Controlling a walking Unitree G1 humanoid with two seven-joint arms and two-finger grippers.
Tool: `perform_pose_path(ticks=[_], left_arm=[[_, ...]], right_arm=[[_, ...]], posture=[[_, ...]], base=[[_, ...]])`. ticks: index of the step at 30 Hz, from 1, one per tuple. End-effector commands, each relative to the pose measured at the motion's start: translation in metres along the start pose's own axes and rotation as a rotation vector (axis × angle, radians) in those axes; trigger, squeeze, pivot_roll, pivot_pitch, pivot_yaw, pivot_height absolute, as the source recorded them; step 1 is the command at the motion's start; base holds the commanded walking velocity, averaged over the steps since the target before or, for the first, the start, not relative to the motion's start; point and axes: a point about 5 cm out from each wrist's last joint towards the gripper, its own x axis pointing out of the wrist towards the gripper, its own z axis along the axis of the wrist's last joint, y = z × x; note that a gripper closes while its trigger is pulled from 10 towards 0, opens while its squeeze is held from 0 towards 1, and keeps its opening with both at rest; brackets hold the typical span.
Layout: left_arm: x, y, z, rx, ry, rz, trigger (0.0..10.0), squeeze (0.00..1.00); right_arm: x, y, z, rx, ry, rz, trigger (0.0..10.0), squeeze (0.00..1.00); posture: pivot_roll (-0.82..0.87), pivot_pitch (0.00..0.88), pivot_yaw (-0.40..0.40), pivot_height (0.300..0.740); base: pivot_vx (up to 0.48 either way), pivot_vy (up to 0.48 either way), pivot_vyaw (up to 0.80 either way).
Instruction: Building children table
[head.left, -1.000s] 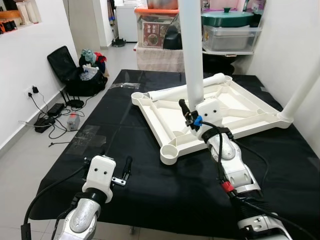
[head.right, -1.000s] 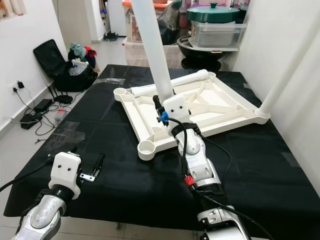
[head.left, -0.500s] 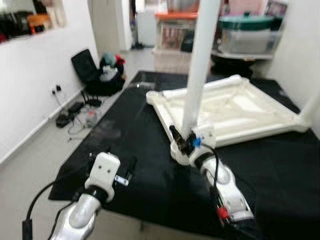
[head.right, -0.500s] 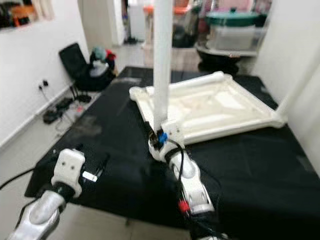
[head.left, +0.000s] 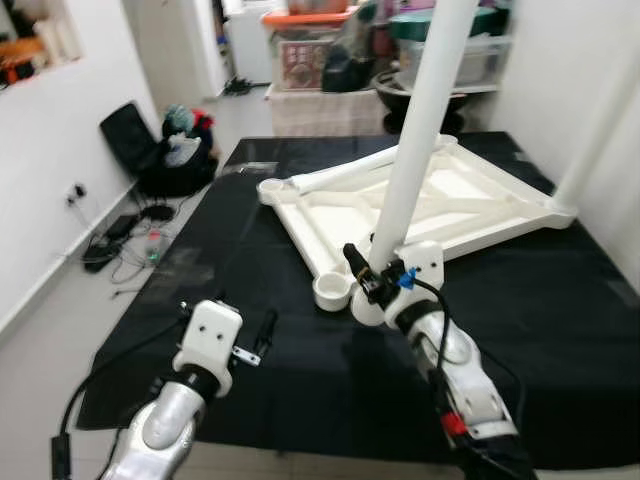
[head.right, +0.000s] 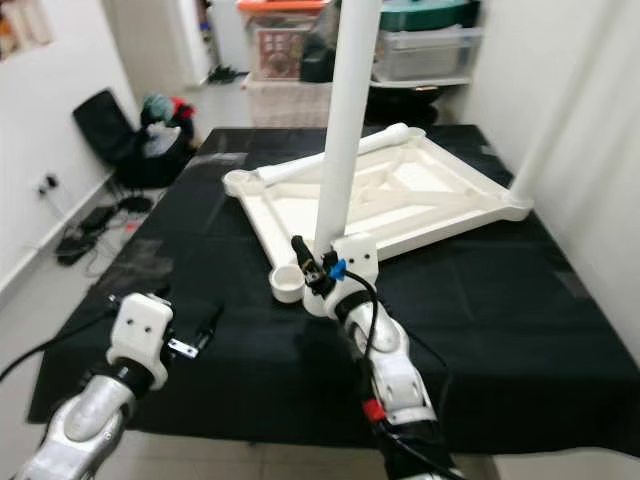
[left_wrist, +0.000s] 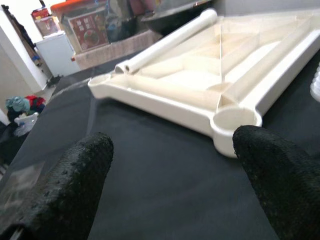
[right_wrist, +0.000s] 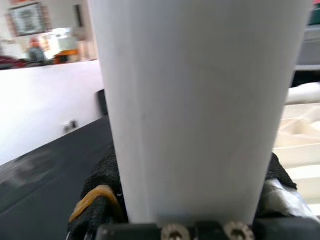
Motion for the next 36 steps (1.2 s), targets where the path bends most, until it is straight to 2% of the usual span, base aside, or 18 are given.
perform_pose_path(ticks=[1,3,7,10,13,15,22,24,27,33,36], left_arm=[[0.002,0.006,0.007,-0.021,-0.020,0.024,10.0,0.00],[0.002,0.006,0.007,-0.021,-0.020,0.024,10.0,0.00],[0.005,0.004,0.013,-0.046,-0.043,0.022,10.0,0.00],[0.004,0.002,0.014,-0.047,-0.042,0.012,10.0,0.00],[0.002,0.002,0.014,-0.051,-0.037,0.014,10.0,0.00],[0.001,0.002,0.014,-0.055,-0.034,0.016,10.0,0.00],[-0.001,0.002,0.014,-0.054,-0.025,0.026,10.0,0.00],[-0.013,0.007,0.007,-0.046,0.043,0.108,10.0,0.00],[-0.020,0.008,0.005,-0.036,0.079,0.145,10.0,0.00],[-0.023,0.005,0.006,-0.017,0.089,0.126,10.0,0.00],[-0.024,0.002,0.007,-0.001,0.092,0.096,10.0,0.00]], right_arm=[[0.007,0.001,0.020,0.022,-0.063,0.009,10.0,0.00],[0.007,0.001,0.020,0.022,-0.063,0.009,10.0,0.00],[0.018,0.002,0.048,-0.002,-0.149,0.044,10.0,0.00],[0.021,0.004,0.055,-0.008,-0.171,0.073,10.0,0.00],[0.023,0.013,0.064,-0.103,-0.199,0.176,10.0,0.00],[0.023,0.015,0.066,-0.130,-0.198,0.198,10.0,0.00],[0.025,0.018,0.068,-0.138,-0.197,0.207,10.0,0.00],[0.033,0.028,0.072,-0.178,-0.208,0.240,10.0,0.00],[0.035,0.035,0.071,-0.231,-0.202,0.266,10.0,0.00],[0.031,0.032,0.066,-0.250,-0.171,0.272,10.0,0.00],[0.028,0.025,0.064,-0.266,-0.148,0.260,10.0,0.00]], posture=[[0.01,0.050,0.023,0.740],[0.01,0.050,0.023,0.740],[0.01,0.048,0.028,0.740],[0.01,0.048,0.030,0.740],[0.01,0.051,0.030,0.740],[0.01,0.051,0.030,0.740],[0.01,0.058,0.032,0.740],[0.03,0.088,0.029,0.740],[0.03,0.095,0.028,0.740],[0.03,0.109,0.031,0.740],[0.03,0.118,0.038,0.740]], base=[[0.356,0.000,-0.80],[0.356,0.000,-0.80],[0.377,0.000,-0.20],[0.377,0.000,0.00],[0.292,0.000,0.00],[0.251,0.000,0.00],[0.144,0.000,0.00],[0.000,0.480,0.00],[0.000,0.480,0.00],[0.000,0.480,0.00],[0.000,0.480,0.00]])
